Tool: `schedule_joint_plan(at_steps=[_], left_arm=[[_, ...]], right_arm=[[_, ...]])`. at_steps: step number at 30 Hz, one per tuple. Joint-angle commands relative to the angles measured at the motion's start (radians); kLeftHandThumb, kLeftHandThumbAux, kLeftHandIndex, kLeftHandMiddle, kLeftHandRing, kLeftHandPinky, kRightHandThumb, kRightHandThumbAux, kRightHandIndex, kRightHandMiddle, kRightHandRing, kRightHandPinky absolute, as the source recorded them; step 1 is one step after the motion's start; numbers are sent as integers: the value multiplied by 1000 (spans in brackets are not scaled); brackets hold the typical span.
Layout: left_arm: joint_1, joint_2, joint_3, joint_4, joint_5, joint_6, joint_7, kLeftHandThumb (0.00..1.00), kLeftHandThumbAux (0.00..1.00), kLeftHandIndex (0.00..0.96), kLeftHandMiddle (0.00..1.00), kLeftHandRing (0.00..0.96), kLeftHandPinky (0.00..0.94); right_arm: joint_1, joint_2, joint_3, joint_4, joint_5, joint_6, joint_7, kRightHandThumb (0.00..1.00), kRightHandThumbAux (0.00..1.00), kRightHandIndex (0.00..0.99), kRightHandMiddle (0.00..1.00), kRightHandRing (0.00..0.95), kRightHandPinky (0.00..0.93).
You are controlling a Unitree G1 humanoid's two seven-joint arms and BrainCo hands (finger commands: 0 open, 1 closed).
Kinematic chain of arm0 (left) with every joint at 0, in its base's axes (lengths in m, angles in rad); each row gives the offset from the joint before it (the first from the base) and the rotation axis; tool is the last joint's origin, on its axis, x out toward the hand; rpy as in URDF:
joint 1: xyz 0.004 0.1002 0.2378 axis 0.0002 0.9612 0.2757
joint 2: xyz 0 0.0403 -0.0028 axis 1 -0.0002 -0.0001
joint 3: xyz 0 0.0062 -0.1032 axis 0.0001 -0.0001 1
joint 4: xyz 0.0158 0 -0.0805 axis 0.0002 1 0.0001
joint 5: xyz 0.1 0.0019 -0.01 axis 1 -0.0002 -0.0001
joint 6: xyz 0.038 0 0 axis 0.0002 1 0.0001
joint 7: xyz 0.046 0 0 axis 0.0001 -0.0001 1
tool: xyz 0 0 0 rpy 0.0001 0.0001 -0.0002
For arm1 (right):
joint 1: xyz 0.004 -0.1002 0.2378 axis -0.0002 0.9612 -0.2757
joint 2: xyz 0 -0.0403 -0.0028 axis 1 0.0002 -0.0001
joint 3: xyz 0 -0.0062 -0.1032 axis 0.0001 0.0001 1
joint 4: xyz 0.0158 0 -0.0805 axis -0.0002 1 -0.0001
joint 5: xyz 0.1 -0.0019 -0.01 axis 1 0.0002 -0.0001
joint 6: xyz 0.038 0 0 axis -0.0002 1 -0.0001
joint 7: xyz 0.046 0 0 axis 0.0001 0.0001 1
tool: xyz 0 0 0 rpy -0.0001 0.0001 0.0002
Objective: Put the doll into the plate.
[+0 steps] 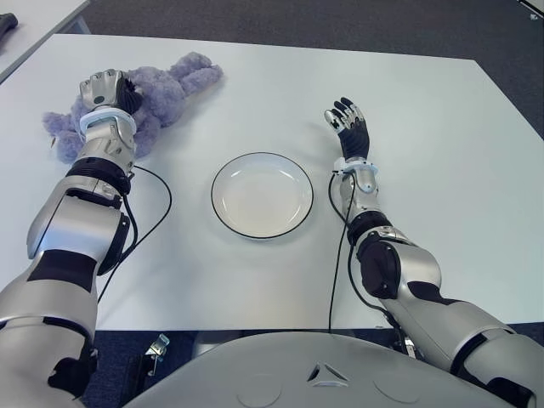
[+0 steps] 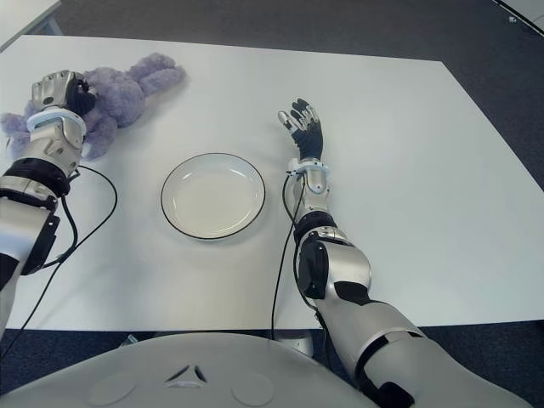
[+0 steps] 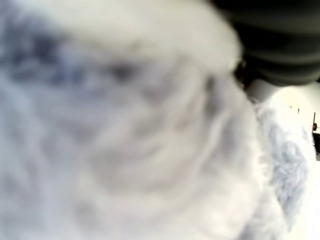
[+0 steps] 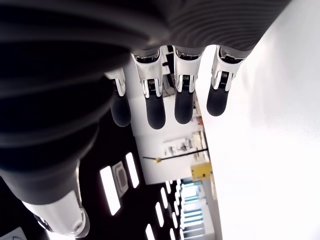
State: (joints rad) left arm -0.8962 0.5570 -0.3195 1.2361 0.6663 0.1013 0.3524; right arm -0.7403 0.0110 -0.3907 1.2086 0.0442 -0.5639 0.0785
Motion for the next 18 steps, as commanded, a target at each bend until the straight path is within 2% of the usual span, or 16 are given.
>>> schedule_joint_plan(at_steps=[1,5,8,10,11,17,18], left_arm=[[75,-56,-13,64,-27,52,-102,718,675,441,261,194,277],[73,-59,-19,62,-23,66,-103,718,675,444,267,169,258],[72,-60,-23,61,-22,70,-103,718,674,446,267,150,287],[72,-60,-26,60,-21,72,-102,720,673,449,282,153,410],[72,-60,-27,59,-21,72,-102,720,673,450,284,154,426],[75,-60,-31,55,-23,64,-95,724,674,450,290,154,430],[76,-60,-31,54,-23,63,-94,727,674,450,287,170,395]], right_arm=[[237,19,-27,128,31,49,-11,148,738,161,174,124,130],[235,21,-30,127,33,48,-12,149,745,167,181,129,140],[235,22,-32,127,35,47,-10,149,750,168,180,130,138],[235,22,-33,127,36,47,-8,148,754,166,180,130,137],[235,22,-34,127,36,47,-7,148,755,166,180,130,136],[236,22,-34,127,34,46,-6,146,756,169,182,132,142],[236,22,-34,127,34,46,-6,146,754,170,182,133,143]])
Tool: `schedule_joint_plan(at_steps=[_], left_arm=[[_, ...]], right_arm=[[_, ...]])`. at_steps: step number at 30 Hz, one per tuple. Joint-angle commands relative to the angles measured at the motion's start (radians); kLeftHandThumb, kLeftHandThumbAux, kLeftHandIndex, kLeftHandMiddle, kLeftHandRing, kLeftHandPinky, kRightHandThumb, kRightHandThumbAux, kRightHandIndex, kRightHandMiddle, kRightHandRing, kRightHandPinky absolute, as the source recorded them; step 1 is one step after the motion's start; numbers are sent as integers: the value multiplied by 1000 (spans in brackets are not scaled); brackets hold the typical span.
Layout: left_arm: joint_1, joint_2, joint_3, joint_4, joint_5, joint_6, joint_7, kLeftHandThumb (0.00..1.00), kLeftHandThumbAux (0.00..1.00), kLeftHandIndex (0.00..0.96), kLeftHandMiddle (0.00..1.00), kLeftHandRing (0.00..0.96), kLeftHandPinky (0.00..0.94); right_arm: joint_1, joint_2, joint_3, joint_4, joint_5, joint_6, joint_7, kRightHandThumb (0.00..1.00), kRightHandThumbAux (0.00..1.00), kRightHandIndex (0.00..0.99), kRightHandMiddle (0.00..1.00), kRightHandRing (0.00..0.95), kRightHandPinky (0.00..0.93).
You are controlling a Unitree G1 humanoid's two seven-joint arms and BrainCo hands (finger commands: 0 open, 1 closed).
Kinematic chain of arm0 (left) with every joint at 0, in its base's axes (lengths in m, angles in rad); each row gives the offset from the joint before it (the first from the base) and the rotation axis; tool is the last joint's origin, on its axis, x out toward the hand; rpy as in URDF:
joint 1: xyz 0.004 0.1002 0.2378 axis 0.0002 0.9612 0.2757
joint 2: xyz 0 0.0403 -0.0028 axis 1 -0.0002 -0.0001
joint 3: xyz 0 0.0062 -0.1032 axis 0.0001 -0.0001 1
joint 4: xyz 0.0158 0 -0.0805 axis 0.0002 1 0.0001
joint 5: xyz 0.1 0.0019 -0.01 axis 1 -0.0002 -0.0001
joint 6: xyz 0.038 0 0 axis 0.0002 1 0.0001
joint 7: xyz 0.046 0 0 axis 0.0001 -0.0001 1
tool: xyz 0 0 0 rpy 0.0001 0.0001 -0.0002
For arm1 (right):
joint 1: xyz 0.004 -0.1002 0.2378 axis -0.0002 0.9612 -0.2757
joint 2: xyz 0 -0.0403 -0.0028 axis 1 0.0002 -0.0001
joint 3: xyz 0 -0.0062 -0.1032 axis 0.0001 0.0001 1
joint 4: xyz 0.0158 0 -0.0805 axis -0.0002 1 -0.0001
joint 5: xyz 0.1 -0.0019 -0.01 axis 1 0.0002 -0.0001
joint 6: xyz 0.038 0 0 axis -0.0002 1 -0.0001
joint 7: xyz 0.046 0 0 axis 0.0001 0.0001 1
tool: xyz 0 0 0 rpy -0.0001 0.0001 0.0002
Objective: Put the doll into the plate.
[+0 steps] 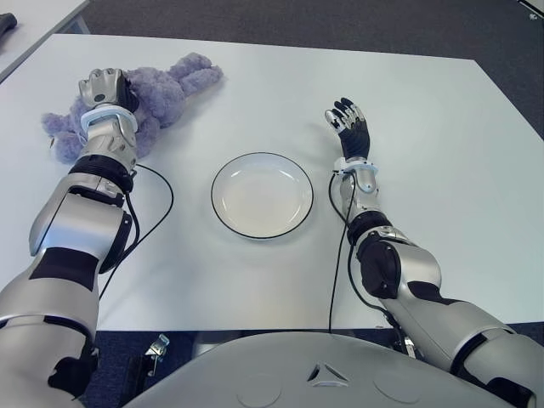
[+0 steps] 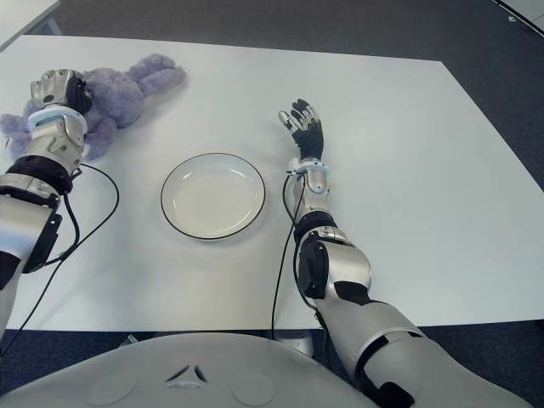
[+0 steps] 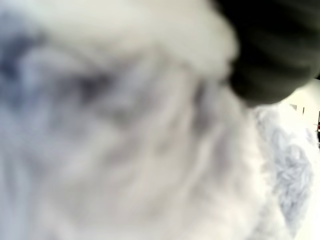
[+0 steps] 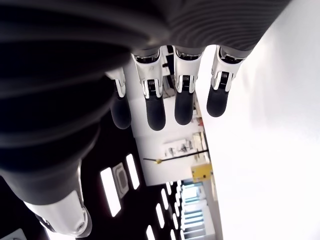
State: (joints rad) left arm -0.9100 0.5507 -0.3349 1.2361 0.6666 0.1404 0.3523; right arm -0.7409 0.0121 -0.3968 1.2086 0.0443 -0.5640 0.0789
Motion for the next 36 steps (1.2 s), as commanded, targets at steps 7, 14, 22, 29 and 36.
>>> schedule_joint_plan(at_steps=[7,14,22,29,36], left_arm=[[107,-64,21,0,-63,14,-70,724,682,441,298,274,298],[118,-69,48,-20,-91,-23,-20,723,687,436,459,453,525],[115,-87,63,-71,-95,-10,23,725,687,437,658,684,772],[143,-85,61,-165,-86,12,48,724,687,437,715,743,822],[185,-78,62,-328,-72,61,44,727,689,442,722,744,775]], right_arm=[[237,20,-28,127,33,46,-4,150,744,171,183,132,136],[238,20,-24,128,28,47,-10,156,741,179,184,130,136],[237,22,-23,128,27,44,-12,143,754,179,183,131,128],[237,23,-25,127,31,46,-5,132,763,175,181,130,126],[239,25,-19,127,24,40,-12,136,751,174,182,135,140]])
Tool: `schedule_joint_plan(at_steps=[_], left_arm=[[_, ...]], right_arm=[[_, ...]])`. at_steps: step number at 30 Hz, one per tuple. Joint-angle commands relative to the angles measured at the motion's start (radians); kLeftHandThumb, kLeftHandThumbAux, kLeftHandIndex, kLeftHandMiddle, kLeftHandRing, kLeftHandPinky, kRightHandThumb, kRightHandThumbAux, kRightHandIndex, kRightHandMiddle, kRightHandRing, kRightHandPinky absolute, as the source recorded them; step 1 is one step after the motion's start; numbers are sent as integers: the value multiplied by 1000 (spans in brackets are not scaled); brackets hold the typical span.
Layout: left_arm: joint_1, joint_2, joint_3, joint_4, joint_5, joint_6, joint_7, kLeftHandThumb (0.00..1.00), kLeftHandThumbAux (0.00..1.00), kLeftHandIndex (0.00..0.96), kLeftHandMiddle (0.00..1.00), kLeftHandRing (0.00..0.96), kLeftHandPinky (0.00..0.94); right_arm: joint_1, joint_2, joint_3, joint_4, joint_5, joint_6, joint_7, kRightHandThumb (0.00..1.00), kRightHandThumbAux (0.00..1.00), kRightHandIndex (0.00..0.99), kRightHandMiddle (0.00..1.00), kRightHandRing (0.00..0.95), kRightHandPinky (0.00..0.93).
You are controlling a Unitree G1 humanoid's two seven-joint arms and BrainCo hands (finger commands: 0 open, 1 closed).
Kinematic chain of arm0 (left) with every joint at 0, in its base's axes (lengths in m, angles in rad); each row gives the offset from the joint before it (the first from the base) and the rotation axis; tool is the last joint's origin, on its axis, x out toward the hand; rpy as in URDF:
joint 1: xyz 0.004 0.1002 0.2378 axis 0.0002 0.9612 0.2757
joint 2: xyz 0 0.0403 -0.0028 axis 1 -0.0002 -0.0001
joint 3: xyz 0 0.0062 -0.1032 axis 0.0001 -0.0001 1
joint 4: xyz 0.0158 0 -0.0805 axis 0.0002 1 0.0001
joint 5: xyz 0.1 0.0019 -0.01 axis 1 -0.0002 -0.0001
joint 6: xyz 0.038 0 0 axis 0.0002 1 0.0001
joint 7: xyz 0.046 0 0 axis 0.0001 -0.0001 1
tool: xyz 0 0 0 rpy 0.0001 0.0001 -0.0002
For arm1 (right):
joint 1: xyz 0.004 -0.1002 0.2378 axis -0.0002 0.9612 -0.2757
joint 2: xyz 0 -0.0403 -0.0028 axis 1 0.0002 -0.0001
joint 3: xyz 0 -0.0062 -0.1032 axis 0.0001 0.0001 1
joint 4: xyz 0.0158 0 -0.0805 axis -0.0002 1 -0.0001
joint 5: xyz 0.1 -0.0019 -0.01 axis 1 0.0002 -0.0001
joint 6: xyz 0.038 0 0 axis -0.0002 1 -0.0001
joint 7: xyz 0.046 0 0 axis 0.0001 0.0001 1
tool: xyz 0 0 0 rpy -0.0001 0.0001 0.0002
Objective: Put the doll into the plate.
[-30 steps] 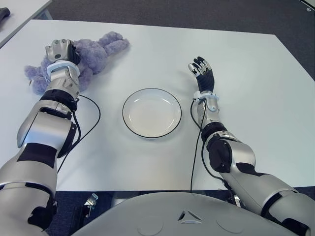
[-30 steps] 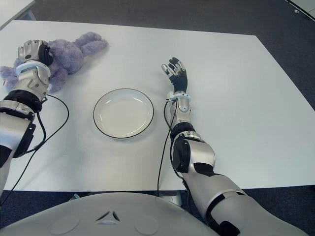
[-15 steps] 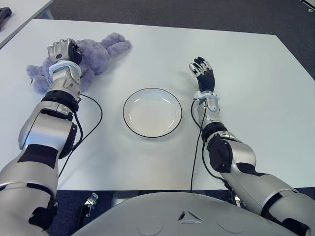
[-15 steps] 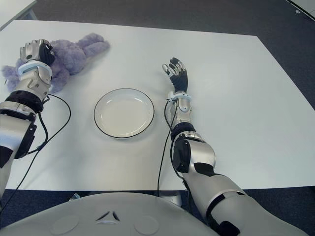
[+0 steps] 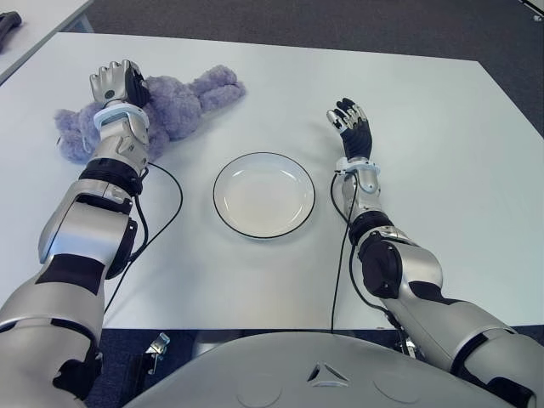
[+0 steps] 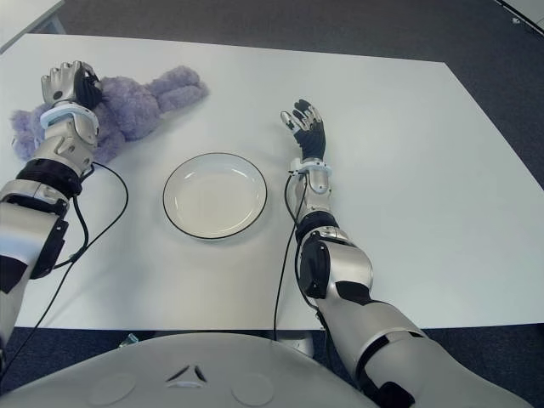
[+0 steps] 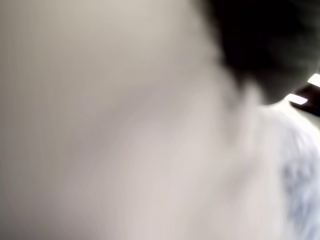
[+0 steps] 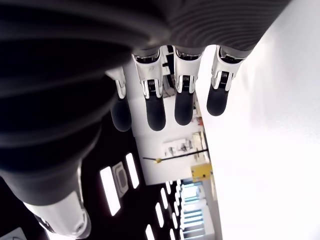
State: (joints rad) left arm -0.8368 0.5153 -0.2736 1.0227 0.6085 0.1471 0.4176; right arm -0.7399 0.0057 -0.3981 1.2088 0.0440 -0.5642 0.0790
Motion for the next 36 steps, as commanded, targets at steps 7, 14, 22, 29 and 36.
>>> schedule_joint_plan(at_steps=[7,14,22,29,36], left_arm=[[195,-27,4,-407,13,134,-69,731,689,444,672,703,739],[267,-22,-1,-600,52,203,-102,731,690,444,667,681,627],[308,-14,-6,-706,83,222,-124,732,690,444,667,667,557],[336,-15,-10,-786,111,246,-149,734,690,445,686,681,550],[355,-16,-11,-841,134,260,-175,734,690,445,692,686,556]], right_arm=[[238,35,-21,127,28,39,-12,140,764,172,184,135,134],[238,34,-17,127,23,38,-19,127,768,172,185,135,128],[237,34,-13,127,21,42,-23,120,762,172,181,133,130],[235,35,-16,127,25,47,-21,132,758,180,187,137,134],[235,35,-14,127,23,46,-20,129,746,180,189,137,125]])
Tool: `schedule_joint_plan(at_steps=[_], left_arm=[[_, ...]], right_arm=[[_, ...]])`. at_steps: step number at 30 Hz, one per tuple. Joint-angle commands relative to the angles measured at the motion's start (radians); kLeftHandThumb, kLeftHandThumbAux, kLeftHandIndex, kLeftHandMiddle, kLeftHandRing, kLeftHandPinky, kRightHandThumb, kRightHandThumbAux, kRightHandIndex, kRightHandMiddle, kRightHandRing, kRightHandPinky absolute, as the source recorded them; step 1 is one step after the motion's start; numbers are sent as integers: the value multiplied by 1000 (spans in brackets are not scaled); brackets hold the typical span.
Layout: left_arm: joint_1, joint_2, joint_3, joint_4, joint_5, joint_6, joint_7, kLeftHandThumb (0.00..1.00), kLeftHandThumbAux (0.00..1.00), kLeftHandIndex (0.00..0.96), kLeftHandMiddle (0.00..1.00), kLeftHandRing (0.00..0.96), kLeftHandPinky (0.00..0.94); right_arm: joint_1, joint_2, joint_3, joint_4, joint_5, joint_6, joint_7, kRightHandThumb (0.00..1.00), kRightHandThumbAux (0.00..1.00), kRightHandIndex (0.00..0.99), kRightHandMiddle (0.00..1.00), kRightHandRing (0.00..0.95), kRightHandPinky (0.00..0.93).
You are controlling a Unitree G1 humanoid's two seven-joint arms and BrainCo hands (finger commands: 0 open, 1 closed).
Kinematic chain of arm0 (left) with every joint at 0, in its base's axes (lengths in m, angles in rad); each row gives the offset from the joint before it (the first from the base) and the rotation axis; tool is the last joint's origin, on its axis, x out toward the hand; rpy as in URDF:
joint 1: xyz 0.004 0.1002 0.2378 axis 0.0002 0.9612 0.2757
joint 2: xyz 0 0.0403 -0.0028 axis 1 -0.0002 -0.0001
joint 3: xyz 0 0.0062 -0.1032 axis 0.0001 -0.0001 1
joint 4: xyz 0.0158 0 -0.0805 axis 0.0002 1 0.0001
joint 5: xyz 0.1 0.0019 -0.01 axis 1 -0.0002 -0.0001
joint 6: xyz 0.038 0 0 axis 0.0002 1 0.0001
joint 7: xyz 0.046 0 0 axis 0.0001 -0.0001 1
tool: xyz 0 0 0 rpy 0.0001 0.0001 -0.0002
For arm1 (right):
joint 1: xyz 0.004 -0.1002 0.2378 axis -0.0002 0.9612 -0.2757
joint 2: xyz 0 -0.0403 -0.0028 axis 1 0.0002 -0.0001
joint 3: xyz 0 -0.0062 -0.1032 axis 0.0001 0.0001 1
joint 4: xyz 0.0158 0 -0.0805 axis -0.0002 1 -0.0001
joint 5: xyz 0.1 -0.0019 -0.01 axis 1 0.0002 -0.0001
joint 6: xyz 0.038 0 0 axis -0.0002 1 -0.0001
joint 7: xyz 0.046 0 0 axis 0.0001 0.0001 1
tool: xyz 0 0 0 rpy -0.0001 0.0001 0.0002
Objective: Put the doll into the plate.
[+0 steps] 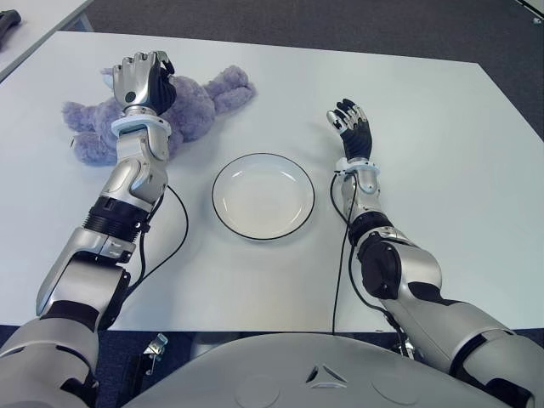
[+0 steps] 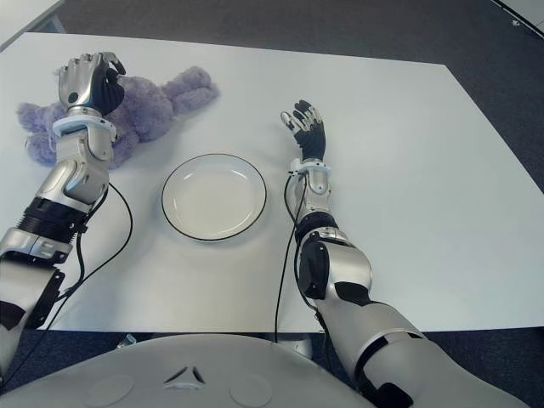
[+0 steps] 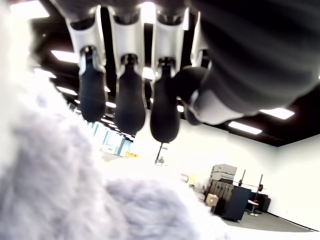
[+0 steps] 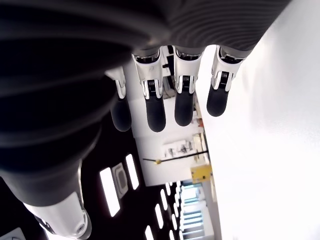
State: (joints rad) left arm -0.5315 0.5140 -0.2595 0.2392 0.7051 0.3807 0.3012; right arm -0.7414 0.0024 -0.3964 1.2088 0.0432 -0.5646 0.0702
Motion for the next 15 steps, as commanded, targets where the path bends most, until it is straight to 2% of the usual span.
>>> schedule_joint_plan(at_steps=[1,8,12,15], left_arm=[[51,-15,-24,-61,40,28,-62,734,690,445,692,686,556],[59,-18,-23,-87,54,33,-78,734,690,445,702,699,588],[66,-20,-24,-108,63,46,-92,734,690,445,703,698,563],[70,-23,-24,-125,71,55,-105,734,691,445,697,695,589]], right_arm=[[237,39,-15,128,23,46,-11,128,744,179,187,135,123],[236,39,-14,128,22,49,-16,123,741,182,179,125,116],[236,39,-15,128,23,50,-14,131,745,182,179,124,117],[236,39,-16,128,24,50,-12,136,750,182,178,122,113]])
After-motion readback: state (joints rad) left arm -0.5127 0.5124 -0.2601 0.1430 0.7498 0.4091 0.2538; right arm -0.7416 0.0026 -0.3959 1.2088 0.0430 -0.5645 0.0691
